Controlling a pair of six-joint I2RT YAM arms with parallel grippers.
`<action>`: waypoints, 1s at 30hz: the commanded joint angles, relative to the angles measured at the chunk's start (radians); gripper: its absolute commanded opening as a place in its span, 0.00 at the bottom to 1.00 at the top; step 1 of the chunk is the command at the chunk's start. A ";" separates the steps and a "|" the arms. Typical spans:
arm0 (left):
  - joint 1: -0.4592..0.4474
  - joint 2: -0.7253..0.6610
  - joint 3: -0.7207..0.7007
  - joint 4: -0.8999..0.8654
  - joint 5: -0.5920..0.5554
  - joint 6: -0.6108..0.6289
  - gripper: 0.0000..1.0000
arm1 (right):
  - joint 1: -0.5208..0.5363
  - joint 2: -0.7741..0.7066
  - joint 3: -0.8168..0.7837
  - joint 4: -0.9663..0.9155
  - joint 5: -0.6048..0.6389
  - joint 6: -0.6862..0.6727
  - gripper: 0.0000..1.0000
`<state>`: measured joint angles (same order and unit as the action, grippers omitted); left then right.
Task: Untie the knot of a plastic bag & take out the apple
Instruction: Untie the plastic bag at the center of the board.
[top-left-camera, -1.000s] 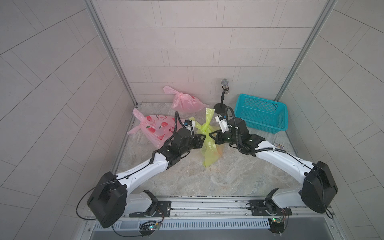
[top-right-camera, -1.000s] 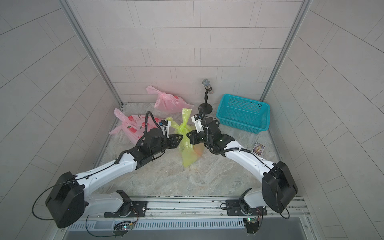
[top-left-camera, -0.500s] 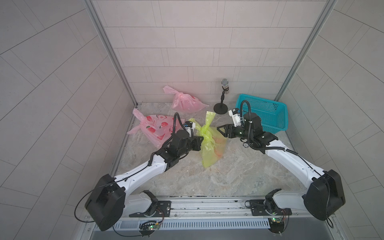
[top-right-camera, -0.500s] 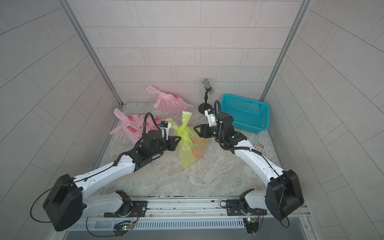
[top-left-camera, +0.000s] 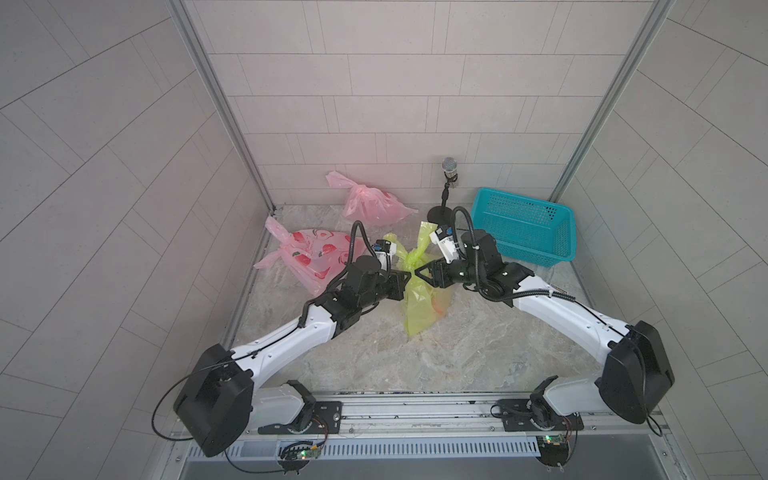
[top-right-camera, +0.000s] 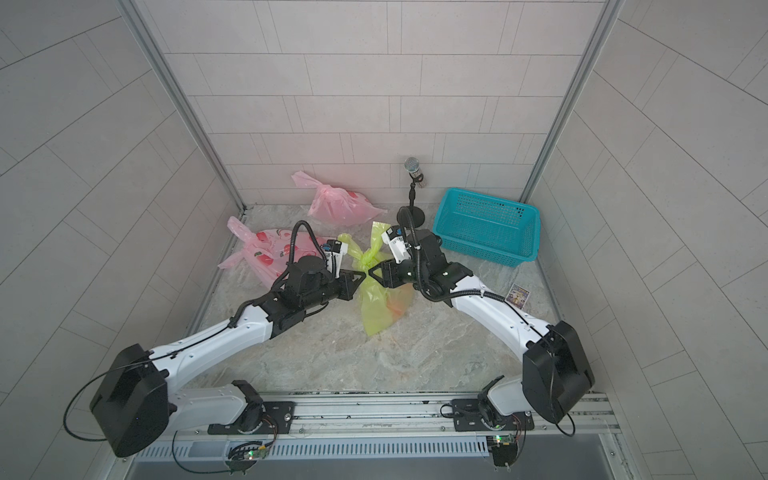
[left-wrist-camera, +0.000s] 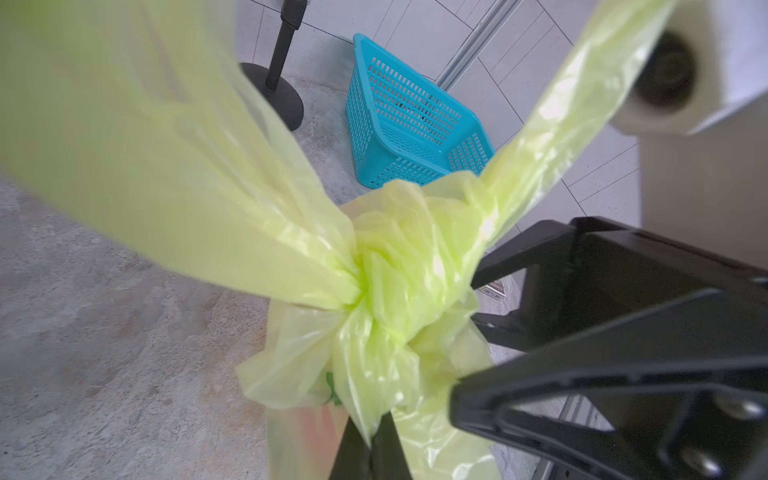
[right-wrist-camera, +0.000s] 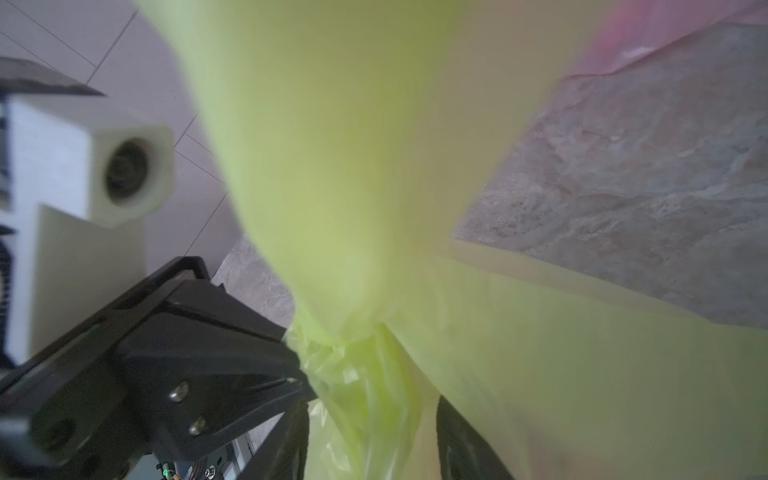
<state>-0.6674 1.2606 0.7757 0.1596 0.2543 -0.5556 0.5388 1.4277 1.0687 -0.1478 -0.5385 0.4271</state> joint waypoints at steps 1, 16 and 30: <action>0.005 -0.005 0.025 -0.012 0.012 0.014 0.00 | 0.005 0.036 0.037 -0.011 0.054 -0.027 0.41; 0.042 -0.070 -0.012 -0.120 -0.136 0.001 0.00 | -0.082 -0.088 -0.035 0.004 0.046 0.042 0.00; 0.205 -0.227 -0.124 -0.169 -0.208 -0.042 0.00 | -0.242 -0.222 -0.239 0.040 0.170 0.149 0.00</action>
<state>-0.5415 1.0714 0.6914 0.0334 0.1825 -0.5610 0.3641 1.2400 0.8700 -0.0849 -0.4953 0.5468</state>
